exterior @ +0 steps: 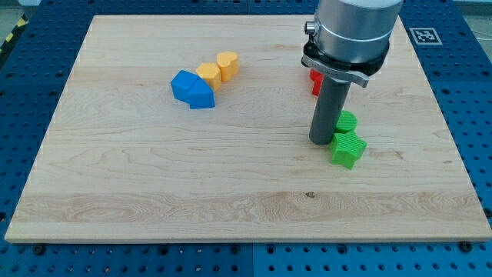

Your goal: Slide the green circle below the red star

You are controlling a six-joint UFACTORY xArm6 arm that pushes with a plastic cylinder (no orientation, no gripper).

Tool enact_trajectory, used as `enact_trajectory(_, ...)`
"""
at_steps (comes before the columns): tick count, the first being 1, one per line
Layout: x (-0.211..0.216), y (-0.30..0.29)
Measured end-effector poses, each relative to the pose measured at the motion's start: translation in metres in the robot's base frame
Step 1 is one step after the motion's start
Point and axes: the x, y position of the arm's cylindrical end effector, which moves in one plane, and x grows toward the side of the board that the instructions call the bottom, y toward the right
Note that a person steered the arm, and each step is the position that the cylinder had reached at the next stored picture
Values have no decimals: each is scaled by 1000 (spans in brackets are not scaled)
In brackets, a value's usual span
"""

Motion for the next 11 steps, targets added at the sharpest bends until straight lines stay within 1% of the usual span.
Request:
enact_trajectory(3,6,50)
enact_trajectory(4,6,76)
enact_trajectory(5,7,84)
enact_trajectory(6,1,106)
enact_trajectory(7,0,89)
enact_trajectory(9,-9,74)
enact_trajectory(10,-12,70)
enact_trajectory(11,-13,84)
